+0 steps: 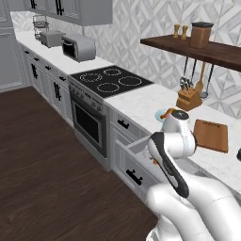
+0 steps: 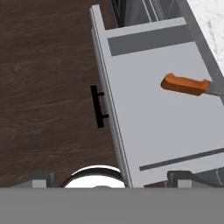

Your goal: Pick up the knife from the drawer and place it on the cutting board. Then place the meat from the plate to the cutting board.

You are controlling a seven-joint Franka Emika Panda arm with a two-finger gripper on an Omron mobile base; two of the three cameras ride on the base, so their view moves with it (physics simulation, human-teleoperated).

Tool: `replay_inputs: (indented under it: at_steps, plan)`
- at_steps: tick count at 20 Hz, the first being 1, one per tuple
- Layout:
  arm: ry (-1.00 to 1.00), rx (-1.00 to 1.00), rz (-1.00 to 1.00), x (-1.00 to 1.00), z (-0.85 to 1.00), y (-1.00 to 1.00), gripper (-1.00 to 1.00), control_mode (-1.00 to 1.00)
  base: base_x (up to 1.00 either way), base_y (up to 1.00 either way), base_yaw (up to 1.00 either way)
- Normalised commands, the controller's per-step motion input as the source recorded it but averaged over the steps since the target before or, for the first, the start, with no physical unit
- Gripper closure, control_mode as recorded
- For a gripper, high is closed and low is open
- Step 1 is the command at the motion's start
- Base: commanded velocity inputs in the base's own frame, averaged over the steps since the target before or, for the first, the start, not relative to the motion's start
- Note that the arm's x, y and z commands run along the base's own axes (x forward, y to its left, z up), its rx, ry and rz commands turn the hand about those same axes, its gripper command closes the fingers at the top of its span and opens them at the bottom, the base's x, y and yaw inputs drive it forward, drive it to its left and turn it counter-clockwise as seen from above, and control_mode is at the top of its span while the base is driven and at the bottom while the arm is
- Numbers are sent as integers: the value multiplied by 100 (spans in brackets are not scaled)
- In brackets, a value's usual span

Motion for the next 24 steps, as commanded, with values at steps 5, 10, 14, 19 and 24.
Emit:
replay_inputs:
  at_steps: [5,10,14,19,24]
  plan:
    - [-1,0,0,40,-54,3,-100,-100,0,0,0]
    - [6,0,0,34,-21,5,-100,-100,0,0,0]
    - [6,0,0,49,-25,3,-100,-100,0,0,0]
    - [0,0,0,46,-41,8,-100,-100,0,0,0]
    - [0,0,0,37,-40,11,-100,-100,0,0,0]
